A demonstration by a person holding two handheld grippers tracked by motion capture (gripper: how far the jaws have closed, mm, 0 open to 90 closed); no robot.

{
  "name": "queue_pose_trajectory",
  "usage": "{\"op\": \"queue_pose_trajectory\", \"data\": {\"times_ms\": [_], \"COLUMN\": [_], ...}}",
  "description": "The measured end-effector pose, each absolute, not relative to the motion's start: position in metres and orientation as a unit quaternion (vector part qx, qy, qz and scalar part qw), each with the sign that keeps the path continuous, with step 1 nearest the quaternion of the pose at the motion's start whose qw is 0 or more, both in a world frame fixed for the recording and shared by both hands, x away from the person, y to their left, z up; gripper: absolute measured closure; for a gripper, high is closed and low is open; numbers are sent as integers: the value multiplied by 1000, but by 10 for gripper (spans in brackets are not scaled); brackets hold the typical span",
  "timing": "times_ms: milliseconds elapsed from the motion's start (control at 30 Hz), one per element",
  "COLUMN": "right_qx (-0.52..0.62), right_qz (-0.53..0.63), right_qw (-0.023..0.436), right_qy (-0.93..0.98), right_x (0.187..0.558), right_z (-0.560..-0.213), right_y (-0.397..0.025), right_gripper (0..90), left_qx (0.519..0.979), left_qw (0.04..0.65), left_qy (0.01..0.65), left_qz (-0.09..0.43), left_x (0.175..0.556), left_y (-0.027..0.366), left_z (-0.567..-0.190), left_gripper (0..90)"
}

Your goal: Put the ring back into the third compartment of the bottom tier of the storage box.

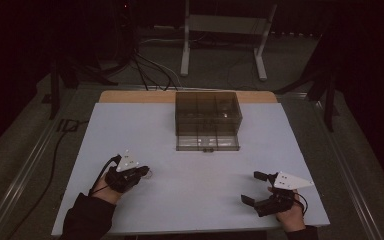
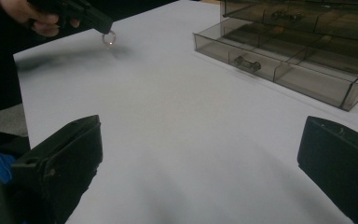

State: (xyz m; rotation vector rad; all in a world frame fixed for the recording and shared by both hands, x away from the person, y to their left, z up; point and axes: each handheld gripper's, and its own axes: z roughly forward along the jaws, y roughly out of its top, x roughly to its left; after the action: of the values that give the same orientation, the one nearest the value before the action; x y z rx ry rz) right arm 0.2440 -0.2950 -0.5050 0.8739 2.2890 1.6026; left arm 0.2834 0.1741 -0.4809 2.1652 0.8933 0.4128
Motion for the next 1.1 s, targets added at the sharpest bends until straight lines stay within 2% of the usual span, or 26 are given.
{"op": "queue_pose_trajectory", "data": {"times_ms": [1100], "right_qx": [295], "right_qz": [539], "right_qw": [110], "right_qy": [781], "right_x": [243], "right_z": [-505], "right_y": [-295], "right_gripper": [0], "left_qx": [861], "left_qw": [385], "left_qy": [300], "left_qz": [146], "left_x": [305], "left_y": [129], "left_z": [-468], "left_gripper": [896]}}
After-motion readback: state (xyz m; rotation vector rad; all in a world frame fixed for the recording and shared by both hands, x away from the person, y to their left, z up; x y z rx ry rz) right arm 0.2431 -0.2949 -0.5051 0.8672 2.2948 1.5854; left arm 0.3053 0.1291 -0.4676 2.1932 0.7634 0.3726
